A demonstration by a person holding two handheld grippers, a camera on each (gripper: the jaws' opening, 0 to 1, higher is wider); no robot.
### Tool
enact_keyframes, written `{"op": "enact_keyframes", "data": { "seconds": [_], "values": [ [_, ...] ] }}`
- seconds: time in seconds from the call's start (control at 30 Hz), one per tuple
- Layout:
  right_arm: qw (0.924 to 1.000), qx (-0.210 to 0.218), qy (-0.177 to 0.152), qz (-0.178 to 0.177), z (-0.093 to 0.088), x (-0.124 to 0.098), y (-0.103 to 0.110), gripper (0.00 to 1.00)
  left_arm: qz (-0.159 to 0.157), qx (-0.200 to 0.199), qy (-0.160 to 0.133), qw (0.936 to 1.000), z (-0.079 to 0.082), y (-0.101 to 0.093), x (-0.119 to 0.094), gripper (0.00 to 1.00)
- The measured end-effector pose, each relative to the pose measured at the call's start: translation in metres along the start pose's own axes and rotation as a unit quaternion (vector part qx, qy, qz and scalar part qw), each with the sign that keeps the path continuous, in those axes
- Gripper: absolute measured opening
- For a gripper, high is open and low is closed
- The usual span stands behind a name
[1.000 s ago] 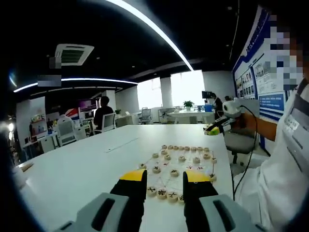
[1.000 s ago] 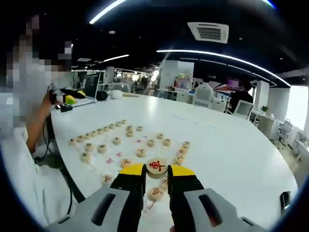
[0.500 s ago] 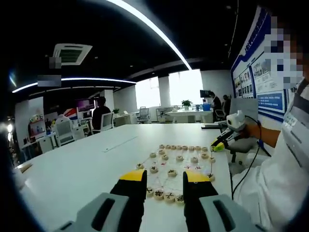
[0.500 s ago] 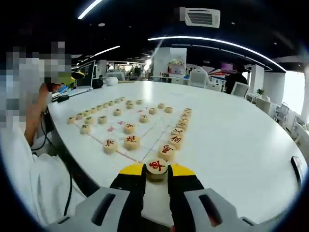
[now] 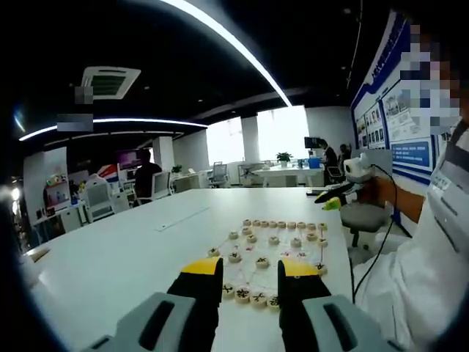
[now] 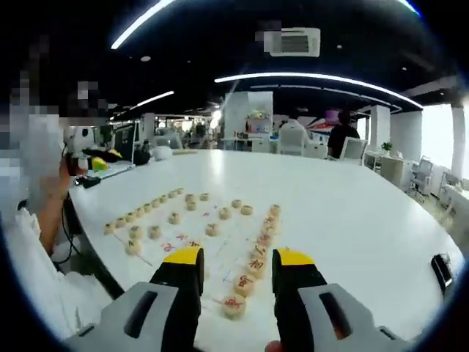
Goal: Pick up the chess pieces one by one and place each piece onto its starting position on the chessboard, setting the pieces on their correct points until all the chess pieces are arranged in the starting layout
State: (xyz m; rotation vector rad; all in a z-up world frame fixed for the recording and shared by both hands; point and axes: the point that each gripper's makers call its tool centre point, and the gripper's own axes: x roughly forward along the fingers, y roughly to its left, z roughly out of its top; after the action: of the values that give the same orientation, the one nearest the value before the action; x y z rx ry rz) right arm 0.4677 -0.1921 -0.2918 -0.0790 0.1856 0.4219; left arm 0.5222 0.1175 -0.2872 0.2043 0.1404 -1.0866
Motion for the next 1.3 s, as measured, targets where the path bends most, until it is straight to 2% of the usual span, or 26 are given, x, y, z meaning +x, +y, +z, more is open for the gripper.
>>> {"op": "enact_keyframes", "data": {
  "seconds": [0.1, 0.17, 0.33, 0.43, 0.5, 0.53, 0.57, 0.7, 0.73, 0.77, 0.8, 0.9, 1.07, 1.3],
  "values": [
    [0.9981, -0.009, -0.056, 0.025, 0.056, 0.014, 0.017, 0.38, 0.006, -0.005, -0.006, 1.0, 0.003, 0.003, 0.002, 0.32],
    [0.9976, -0.019, -0.055, 0.037, 0.071, 0.03, 0.028, 0.38, 0.01, -0.004, -0.007, 0.9999, 0.005, 0.004, 0.002, 0.31],
    [0.9905, -0.088, -0.054, 0.091, 0.097, 0.064, 0.055, 0.4, 0.023, -0.005, -0.003, 0.9997, 0.004, 0.01, 0.003, 0.31],
    [0.9885, -0.095, -0.051, 0.106, 0.1, 0.075, 0.058, 0.4, 0.037, -0.011, -0.004, 0.9993, 0.004, 0.016, 0.003, 0.31],
    [0.9867, -0.099, -0.059, 0.115, 0.102, 0.084, 0.058, 0.39, 0.051, -0.015, -0.016, 0.9985, 0.01, 0.021, 0.003, 0.31],
    [0.9857, -0.098, -0.064, 0.121, 0.102, 0.087, 0.058, 0.38, 0.058, -0.019, -0.029, 0.9977, 0.017, 0.024, 0.003, 0.31],
    [0.9853, -0.078, -0.073, 0.133, 0.1, 0.09, 0.06, 0.38, 0.063, -0.033, -0.045, 0.9964, 0.023, 0.026, 0.003, 0.31],
    [0.9841, -0.065, -0.073, 0.148, 0.082, 0.096, 0.053, 0.37, 0.073, -0.05, -0.074, 0.9933, 0.039, 0.029, 0.003, 0.31],
    [0.987, -0.056, -0.041, 0.145, 0.072, 0.1, 0.049, 0.36, 0.078, -0.058, -0.079, 0.9921, 0.042, 0.03, 0.003, 0.31],
    [0.9857, -0.081, -0.043, 0.141, 0.068, 0.101, 0.044, 0.36, 0.09, -0.064, -0.096, 0.9893, 0.048, 0.033, 0.002, 0.31],
    [0.9866, -0.083, -0.037, 0.135, 0.065, 0.103, 0.039, 0.36, 0.085, -0.067, -0.093, 0.9898, 0.048, 0.031, 0.002, 0.3],
    [0.9892, -0.069, -0.045, 0.121, 0.071, 0.101, 0.029, 0.36, 0.096, -0.075, -0.106, 0.9869, 0.057, 0.034, 0.0, 0.3],
    [0.9875, -0.073, -0.065, 0.124, 0.085, 0.091, 0.037, 0.36, 0.105, -0.077, -0.105, 0.9859, 0.06, 0.032, 0.0, 0.3],
    [0.986, -0.086, -0.08, 0.118, 0.097, 0.078, 0.042, 0.36, 0.097, -0.073, -0.107, 0.9868, 0.064, 0.022, -0.001, 0.3]
  ]
}}
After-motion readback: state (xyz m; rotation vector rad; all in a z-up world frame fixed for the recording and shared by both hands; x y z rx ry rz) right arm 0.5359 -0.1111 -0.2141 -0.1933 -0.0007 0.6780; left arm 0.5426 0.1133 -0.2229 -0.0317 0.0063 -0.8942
